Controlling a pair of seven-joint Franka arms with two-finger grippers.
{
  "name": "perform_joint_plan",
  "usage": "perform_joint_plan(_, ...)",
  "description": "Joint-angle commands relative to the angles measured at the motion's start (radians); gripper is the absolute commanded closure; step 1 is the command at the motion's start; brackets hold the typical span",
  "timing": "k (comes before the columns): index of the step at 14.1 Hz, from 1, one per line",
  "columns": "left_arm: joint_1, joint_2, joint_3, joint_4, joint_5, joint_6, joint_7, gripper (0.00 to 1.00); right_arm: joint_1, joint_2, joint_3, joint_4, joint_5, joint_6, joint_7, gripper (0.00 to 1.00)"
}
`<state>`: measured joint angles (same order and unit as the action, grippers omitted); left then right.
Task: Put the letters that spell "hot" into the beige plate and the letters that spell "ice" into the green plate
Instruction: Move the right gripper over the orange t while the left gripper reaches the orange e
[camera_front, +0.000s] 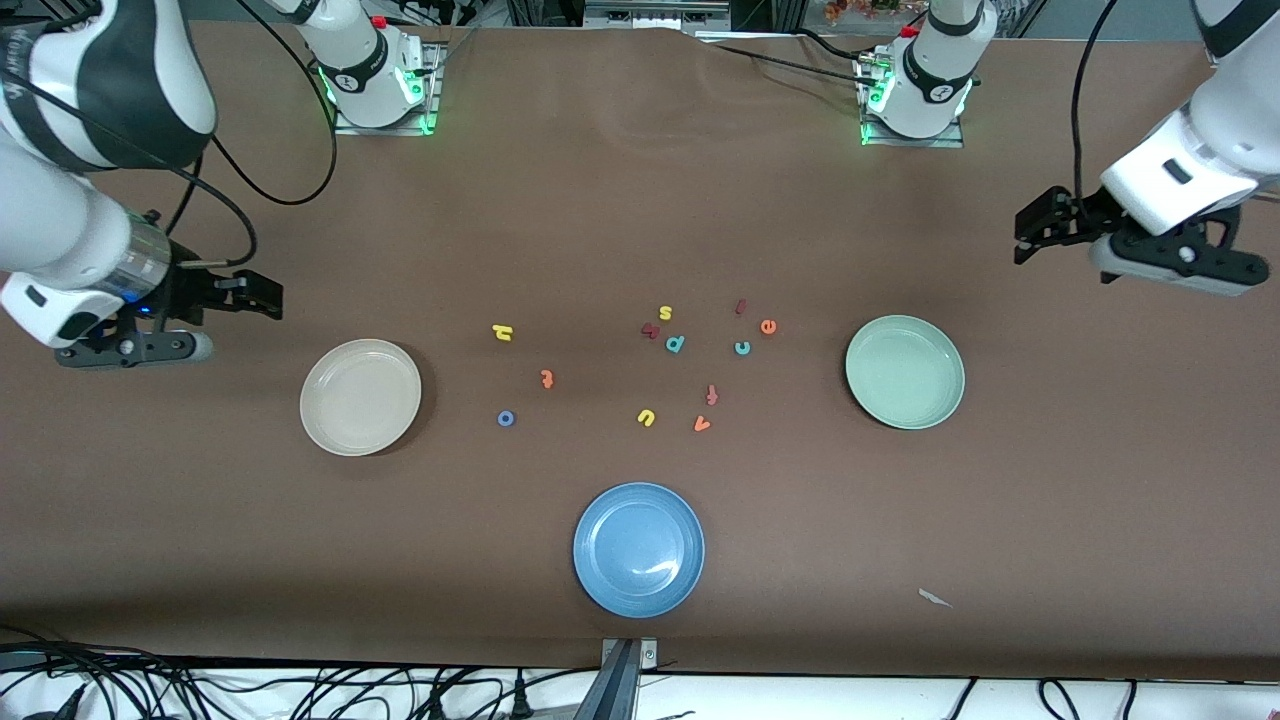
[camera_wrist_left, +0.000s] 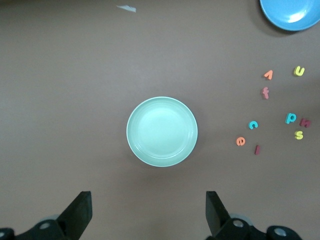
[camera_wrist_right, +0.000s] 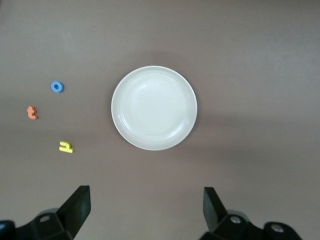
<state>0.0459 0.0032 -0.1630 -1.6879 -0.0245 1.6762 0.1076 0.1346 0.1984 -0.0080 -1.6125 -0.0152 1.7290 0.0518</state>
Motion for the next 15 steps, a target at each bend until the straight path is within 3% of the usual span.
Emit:
perform_joint_plan(1,-0.009,0.056,-0.013,0.031,0.017,-0.023,0.018,0.00,0.031,-0.008,0.005,-0.049,0.004,0.056,0.052,0.00)
perform_joint_plan(5,-0.050,0.141,-0.030,0.033,0.003,-0.016,0.026,0.00,0.057,0.016,0.005,-0.070,0.004,0.087,0.083,0.00)
perform_joint_plan(10,-0.217,0.300,-0.035,0.021,-0.064,0.080,-0.095,0.00,0.129,0.076,0.005,-0.116,0.004,0.199,0.173,0.00)
perform_joint_plan(13,-0.332,0.336,-0.033,-0.062,-0.042,0.215,-0.237,0.00,0.193,0.150,0.005,-0.116,-0.002,0.285,0.304,0.00)
perform_joint_plan(15,-0.328,0.340,-0.036,-0.102,-0.052,0.269,-0.230,0.00,0.224,0.199,0.005,-0.116,0.001,0.366,0.365,0.00)
